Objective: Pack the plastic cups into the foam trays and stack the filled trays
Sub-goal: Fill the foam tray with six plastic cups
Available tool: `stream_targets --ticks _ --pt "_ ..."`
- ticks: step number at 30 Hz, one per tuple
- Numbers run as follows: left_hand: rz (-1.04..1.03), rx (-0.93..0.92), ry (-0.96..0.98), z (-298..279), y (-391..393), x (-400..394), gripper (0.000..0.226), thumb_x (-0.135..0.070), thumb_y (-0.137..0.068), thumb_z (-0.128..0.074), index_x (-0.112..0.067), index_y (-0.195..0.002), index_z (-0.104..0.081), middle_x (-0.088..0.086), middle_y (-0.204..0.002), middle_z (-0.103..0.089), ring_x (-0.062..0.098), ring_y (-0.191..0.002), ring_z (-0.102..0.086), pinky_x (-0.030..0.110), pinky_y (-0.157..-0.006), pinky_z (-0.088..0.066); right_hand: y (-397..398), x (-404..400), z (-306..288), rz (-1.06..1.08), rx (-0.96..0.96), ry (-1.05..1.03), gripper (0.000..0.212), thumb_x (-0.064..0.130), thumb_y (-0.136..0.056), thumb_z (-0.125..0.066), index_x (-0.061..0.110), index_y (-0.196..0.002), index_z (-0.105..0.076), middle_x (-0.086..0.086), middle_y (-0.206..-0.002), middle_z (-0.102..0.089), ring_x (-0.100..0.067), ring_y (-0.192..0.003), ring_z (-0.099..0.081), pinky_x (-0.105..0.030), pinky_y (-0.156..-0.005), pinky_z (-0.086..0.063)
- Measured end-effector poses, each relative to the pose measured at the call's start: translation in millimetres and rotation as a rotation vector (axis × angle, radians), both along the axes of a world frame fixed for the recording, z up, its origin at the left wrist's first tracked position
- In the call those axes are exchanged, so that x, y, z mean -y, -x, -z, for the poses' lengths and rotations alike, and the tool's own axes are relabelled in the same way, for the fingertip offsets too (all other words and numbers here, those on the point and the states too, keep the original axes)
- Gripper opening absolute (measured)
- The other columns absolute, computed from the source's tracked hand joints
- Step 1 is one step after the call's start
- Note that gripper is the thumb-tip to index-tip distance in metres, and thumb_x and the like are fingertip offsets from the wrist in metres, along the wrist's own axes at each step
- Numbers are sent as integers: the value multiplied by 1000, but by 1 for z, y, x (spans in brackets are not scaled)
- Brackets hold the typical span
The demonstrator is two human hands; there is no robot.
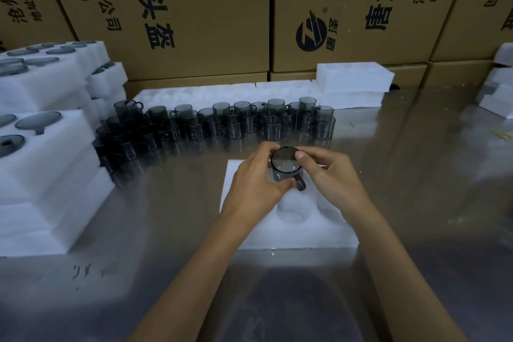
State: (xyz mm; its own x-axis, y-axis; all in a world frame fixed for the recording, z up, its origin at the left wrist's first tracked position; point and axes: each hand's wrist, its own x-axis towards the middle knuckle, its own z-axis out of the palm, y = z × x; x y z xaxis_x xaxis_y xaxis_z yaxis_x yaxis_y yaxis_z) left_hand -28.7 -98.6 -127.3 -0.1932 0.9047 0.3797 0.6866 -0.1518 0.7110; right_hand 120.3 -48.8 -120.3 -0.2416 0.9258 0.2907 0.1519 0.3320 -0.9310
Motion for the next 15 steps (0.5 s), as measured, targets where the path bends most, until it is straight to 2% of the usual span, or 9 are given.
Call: stream_targets --ticks 2,6,7,9,11,13,15 --pt "-10 -34 31 2 0 0 57 -39 -73 -84 -36 -119 -51 -19 -111 -60 5 -104 -55 13 -78 -42 0 -1 3 1 71 -10 20 17 -99 -60 25 -104 -77 19 -98 -74 10 -90 -63 -4 -76 -43" --pt "-25 -36 108 2 3 4 59 -49 -76 -70 -40 -132 -53 -10 -123 -58 14 -119 -50 32 -98 -44 -2 -5 8 44 156 5 21 22 -100 -58 23 -110 -76 16 -104 -74 1 -101 -63 -16 -84 -44" --pt "-37 -25 110 2 4 5 60 -51 -75 -63 -41 -134 -55 -10 -124 -57 13 -121 -48 29 -99 -40 -2 -6 9 51 160 2 20 22 -100 -59 22 -112 -75 16 -105 -72 -1 -103 -62 -17 -85 -44" --pt "-72 -40 92 1 4 6 54 -48 -81 -57 -39 -134 -58 -11 -126 -57 10 -124 -43 22 -99 -24 -3 -6 9 48 163 -23 22 21 -99 -61 24 -117 -73 20 -107 -69 -2 -107 -61 -10 -84 -42" --pt "-90 -141 79 1 3 6 42 -38 -92 -57 -33 -134 -60 -14 -134 -58 9 -132 -38 19 -97 -13 -2 -4 9 43 219 -86 27 18 -98 -63 25 -122 -71 18 -115 -69 -4 -115 -58 -8 -92 -41" --pt "-101 -273 112 3 3 4 38 -36 -98 -51 -31 -135 -60 -15 -146 -51 11 -140 -29 23 -101 -10 0 -2 10 63 342 -160 28 15 -97 -63 24 -121 -73 9 -123 -69 -13 -125 -54 -15 -100 -36" --pt "-112 -390 153 6 2 3 37 -39 -100 -46 -33 -134 -59 -12 -153 -43 13 -146 -22 29 -106 -7 3 -1 11 108 489 -185 27 17 -98 -62 27 -119 -73 8 -131 -65 -19 -131 -44 -19 -99 -24"
